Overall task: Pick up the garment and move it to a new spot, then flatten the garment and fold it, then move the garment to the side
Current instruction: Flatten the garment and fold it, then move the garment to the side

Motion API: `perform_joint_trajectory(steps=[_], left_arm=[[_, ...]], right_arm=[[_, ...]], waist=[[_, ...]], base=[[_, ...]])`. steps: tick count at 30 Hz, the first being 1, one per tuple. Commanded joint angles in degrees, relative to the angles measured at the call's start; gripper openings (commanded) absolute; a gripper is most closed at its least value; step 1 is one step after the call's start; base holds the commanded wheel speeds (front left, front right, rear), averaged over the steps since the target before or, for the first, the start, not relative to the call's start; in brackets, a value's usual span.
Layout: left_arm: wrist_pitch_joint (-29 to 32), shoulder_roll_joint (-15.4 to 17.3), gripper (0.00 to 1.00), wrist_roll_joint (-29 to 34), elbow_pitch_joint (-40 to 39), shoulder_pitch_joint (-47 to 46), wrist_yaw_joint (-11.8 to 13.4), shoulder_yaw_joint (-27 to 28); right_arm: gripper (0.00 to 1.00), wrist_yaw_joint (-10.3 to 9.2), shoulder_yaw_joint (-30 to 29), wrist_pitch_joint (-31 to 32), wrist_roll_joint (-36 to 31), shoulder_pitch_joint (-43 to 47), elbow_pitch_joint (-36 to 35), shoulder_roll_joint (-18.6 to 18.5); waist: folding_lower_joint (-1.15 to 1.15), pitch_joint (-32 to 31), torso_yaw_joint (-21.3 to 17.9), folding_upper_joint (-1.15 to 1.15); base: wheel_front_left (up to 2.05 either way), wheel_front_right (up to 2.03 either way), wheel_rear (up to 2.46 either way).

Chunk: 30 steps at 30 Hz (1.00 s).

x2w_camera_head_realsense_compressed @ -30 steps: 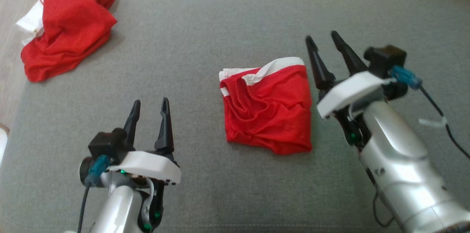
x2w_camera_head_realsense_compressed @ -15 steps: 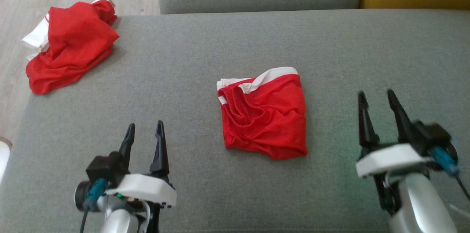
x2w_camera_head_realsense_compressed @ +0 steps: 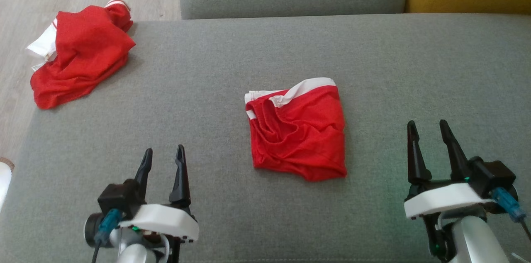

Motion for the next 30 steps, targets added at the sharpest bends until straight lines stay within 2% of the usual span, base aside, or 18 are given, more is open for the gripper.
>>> perform_joint_trajectory(steps=[1, 22, 25, 30], left_arm=[[-0.71, 0.10, 1.00, 0.70, -1.79, -1.81, -0.02, 2.05], [-0.71, 0.06, 1.00, 0.13, -1.01, -2.18, 0.28, 1.34], [-0.71, 0.06, 1.00, 0.01, -1.23, -2.39, 0.30, 1.07], [-0.71, 0.06, 1.00, -0.79, -1.55, -3.06, 0.42, 0.12]], right_arm=[[1.00, 0.37, 1.37, 0.04, 0.39, -1.17, -2.12, -0.11], [1.00, 0.37, 1.16, 2.36, 0.17, -1.44, -1.89, -0.11], [1.00, 0.37, 0.46, 5.37, -1.27, -2.65, -1.39, -0.11], [1.00, 0.37, 0.44, 13.81, -0.08, -7.15, -0.69, -0.11]], waist=[[0.00, 0.01, 0.03, 0.00], [0.00, 0.29, 0.66, 0.00], [0.00, 0.97, 0.96, 0.00], [0.00, 2.90, 1.98, 0.00]], base=[[0.00, 0.00, 0.00], [0.00, 0.00, 0.00], [0.00, 0.00, 0.00], [0.00, 0.00, 0.00]])
